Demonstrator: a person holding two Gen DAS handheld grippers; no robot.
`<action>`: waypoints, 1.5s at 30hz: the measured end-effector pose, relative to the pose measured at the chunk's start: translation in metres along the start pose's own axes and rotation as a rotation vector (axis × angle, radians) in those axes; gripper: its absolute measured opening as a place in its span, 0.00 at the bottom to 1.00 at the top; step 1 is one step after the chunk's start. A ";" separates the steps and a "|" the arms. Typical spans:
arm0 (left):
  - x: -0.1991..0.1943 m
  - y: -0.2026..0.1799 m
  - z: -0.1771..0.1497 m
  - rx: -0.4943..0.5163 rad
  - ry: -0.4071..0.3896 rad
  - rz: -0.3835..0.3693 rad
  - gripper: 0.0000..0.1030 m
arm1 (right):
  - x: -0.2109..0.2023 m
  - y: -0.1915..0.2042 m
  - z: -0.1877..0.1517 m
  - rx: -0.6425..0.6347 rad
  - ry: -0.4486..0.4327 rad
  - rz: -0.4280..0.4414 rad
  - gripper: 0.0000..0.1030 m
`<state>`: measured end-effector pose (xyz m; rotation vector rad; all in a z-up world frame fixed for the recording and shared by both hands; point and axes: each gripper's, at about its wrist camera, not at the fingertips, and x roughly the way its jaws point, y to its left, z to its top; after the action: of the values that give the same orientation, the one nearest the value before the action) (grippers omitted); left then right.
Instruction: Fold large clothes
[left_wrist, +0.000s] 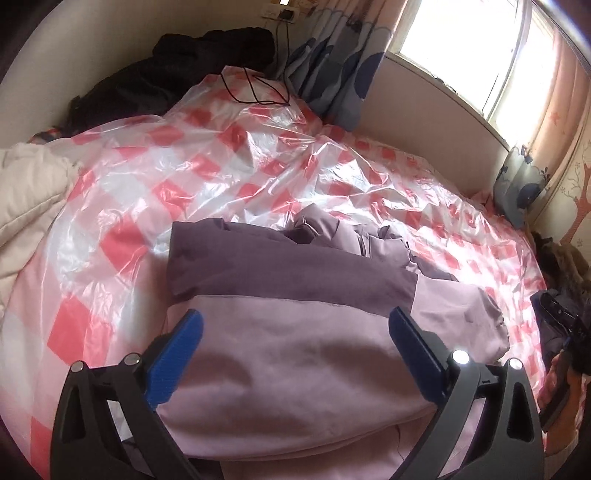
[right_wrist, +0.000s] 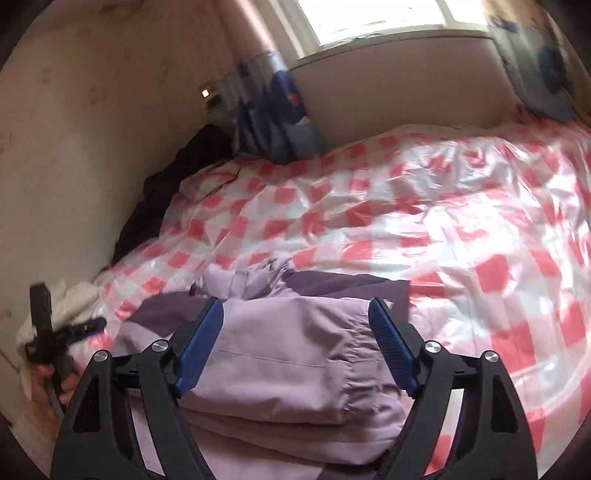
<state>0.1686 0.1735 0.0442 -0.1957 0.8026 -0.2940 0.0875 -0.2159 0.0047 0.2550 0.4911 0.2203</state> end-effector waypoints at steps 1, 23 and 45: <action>0.011 -0.001 0.001 0.010 0.022 0.009 0.93 | 0.020 0.014 0.001 -0.048 0.056 -0.002 0.75; 0.037 -0.015 -0.046 0.245 0.154 0.169 0.93 | 0.040 -0.005 -0.065 -0.093 0.316 -0.062 0.86; -0.184 -0.071 -0.181 0.626 0.039 0.329 0.93 | -0.164 -0.060 -0.212 0.289 0.590 0.107 0.87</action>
<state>-0.0976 0.1566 0.0657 0.5269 0.7325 -0.2256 -0.1483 -0.2768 -0.1223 0.5032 1.0991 0.3312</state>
